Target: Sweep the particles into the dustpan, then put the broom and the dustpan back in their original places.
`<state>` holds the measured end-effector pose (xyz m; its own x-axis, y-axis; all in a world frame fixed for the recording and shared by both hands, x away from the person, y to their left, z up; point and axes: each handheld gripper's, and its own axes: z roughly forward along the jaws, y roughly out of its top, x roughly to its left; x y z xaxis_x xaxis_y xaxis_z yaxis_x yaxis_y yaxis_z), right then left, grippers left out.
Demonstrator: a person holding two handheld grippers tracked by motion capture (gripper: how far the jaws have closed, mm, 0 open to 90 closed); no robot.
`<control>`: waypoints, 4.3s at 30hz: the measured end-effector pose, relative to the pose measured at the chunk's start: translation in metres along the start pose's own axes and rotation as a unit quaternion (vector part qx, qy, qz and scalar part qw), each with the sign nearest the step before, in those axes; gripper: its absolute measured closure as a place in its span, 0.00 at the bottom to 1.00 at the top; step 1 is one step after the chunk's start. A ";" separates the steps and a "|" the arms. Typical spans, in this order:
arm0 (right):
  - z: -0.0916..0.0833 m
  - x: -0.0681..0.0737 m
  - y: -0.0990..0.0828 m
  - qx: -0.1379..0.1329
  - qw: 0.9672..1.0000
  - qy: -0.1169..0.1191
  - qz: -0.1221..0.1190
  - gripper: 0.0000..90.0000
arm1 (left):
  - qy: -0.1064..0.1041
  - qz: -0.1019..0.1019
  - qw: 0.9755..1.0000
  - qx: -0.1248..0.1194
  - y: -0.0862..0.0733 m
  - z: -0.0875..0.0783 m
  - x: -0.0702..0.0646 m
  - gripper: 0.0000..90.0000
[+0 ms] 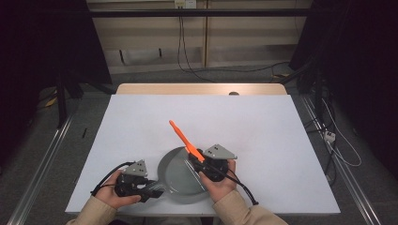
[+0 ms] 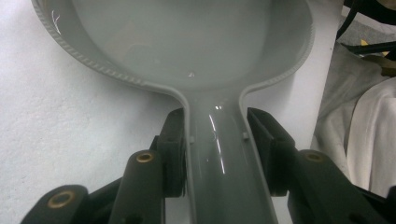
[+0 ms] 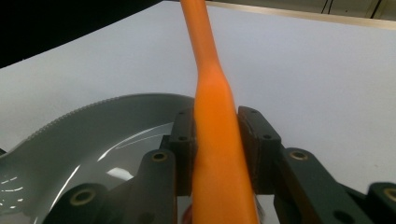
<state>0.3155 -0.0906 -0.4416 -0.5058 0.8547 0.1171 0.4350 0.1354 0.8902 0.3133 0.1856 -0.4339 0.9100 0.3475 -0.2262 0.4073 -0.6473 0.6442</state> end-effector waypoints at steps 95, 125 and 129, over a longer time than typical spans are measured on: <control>-0.042 -0.088 0.010 -0.044 0.999 -0.024 -0.006 0.79 | 0.103 -0.021 0.992 -0.065 0.008 0.003 0.009 0.70; -0.055 -0.107 0.008 -0.041 0.999 -0.031 0.012 0.79 | 0.199 -0.092 0.970 -0.107 0.005 -0.020 0.036 0.70; -0.056 -0.109 0.007 -0.040 0.999 -0.031 0.013 0.79 | 0.206 -0.098 0.967 -0.111 0.004 -0.020 0.039 0.70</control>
<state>0.3320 -0.2110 -0.4240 -0.4467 0.8873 0.1149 0.3842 0.0743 0.9202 0.3486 0.2106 -0.4254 0.6900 0.7195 -0.0787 0.5000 -0.3953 0.7705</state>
